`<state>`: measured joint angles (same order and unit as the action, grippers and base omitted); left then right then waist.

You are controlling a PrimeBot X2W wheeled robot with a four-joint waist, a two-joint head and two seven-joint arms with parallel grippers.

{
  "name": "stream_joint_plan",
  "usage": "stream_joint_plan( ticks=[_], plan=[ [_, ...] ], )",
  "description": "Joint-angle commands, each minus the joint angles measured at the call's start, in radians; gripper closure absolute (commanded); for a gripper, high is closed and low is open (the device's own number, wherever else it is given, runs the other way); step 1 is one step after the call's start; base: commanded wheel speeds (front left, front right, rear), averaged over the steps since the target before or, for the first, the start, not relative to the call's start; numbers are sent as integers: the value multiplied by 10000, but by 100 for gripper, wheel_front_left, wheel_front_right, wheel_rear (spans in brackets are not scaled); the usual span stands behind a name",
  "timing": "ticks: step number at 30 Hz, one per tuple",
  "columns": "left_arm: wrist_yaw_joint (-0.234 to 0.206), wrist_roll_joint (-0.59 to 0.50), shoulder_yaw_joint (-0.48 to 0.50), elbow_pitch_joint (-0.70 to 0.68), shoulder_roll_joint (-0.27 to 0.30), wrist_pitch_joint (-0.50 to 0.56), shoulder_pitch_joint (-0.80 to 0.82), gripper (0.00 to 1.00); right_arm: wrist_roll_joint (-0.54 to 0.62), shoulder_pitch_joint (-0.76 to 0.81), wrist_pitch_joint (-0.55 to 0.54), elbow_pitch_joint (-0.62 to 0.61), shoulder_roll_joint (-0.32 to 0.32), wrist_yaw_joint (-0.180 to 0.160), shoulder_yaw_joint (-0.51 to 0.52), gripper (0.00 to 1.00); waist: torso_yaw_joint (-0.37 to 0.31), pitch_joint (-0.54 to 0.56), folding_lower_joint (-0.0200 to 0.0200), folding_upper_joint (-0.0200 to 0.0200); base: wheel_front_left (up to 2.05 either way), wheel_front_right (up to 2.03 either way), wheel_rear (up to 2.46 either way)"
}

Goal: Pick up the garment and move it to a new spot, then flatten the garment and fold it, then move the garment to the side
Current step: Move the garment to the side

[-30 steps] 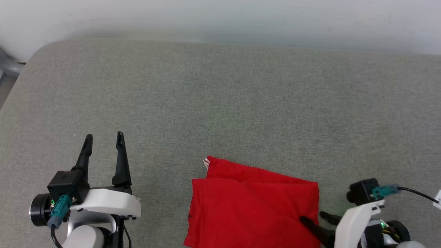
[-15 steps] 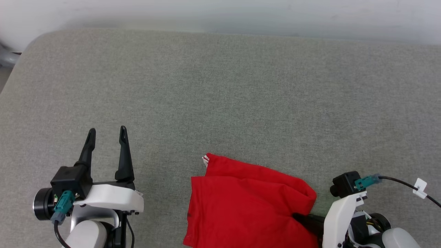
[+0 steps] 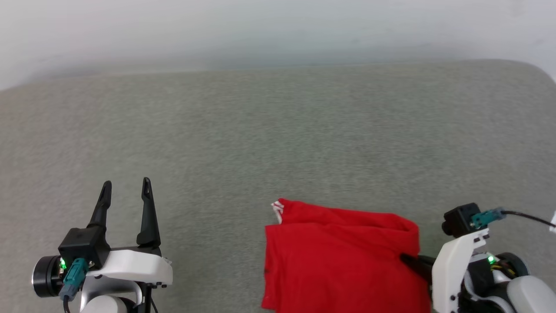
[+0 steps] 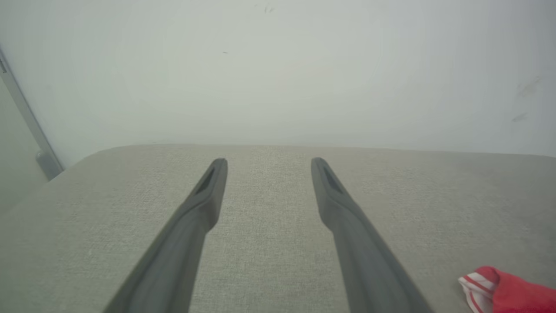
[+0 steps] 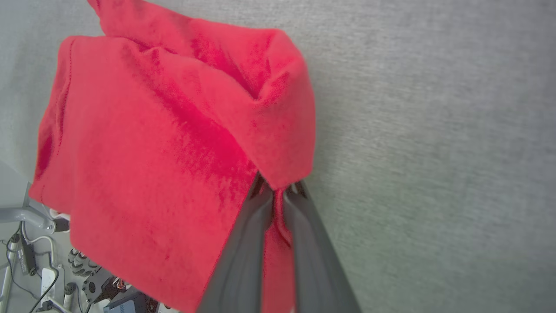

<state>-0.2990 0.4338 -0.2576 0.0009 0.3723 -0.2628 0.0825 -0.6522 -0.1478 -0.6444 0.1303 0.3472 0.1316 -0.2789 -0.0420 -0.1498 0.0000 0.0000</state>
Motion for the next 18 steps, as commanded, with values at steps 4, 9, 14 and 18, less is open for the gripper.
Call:
stream_joint_plan(
  ticks=[4, 9, 14, 18],
  plan=[
    [-17, -72, -54, -204, 108, 23, -31, 0, 186, 48, -144, -131, 297, -19, 537, 100, -1493, 44, 0, 0, 0, 0, 0],
    [-40, -187, -130, -466, 204, 159, 171, 0, 298, -195, -317, -165, 398, -16, 1054, 100, -2671, -272, 0, 0, 0, 0, 0],
    [-22, -389, -208, -795, 409, 374, 568, 0, 224, -731, -96, 21, 160, -16, 1391, 100, -3567, -870, 0, 0, 0, 0, 0],
    [-72, -570, -241, -1019, 597, 609, 819, 0, 154, -1435, 92, 405, -65, -16, 1515, 100, -4007, -1313, 0, 0, 0, 0, 0]
  ],
)
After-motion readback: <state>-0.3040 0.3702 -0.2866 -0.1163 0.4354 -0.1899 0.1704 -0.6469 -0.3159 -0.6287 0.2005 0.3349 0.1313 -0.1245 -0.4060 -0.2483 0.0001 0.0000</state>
